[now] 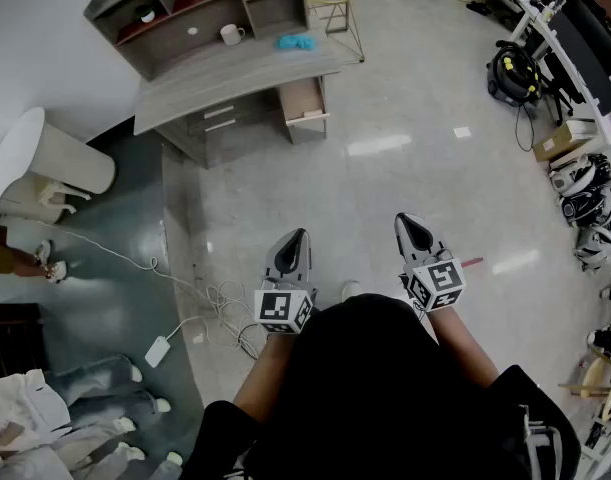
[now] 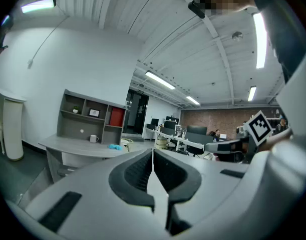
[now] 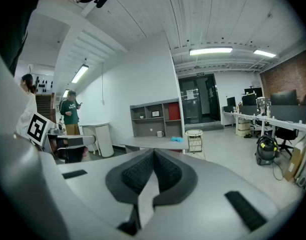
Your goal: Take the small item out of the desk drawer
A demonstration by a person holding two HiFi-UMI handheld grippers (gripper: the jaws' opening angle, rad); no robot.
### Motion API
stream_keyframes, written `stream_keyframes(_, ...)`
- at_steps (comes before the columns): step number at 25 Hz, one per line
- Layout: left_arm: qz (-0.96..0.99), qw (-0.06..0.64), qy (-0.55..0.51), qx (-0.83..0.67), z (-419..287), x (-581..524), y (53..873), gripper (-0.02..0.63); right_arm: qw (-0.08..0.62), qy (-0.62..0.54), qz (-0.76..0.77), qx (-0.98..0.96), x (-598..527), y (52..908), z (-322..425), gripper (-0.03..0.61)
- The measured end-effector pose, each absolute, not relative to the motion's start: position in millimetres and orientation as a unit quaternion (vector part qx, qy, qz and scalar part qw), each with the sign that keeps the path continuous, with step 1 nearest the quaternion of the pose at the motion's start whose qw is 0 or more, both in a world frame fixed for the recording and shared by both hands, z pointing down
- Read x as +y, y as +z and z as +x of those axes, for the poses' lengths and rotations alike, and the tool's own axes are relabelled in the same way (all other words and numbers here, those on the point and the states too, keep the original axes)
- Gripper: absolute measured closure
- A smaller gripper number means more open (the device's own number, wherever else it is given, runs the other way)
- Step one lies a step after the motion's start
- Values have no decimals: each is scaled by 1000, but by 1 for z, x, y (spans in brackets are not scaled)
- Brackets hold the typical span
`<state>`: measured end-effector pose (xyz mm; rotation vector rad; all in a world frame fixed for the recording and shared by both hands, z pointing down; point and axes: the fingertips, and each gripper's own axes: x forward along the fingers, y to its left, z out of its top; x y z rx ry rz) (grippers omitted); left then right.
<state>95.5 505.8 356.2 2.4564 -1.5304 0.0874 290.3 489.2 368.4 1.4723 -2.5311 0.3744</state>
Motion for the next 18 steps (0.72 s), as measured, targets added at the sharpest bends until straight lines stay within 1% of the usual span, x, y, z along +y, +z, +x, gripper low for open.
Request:
stream_keyframes(5,840,120,25,-529,98,505,353,600,91,114,493,-858,485,361,287,580)
stream_keyframes(15,844,121,32,-522,97,522,362,600,69,133,507,-849,504,368,295,578)
stream_keyframes(18,845,123,28,-520,96,525,362,600,76,128,516,-843,507,369,304,578)
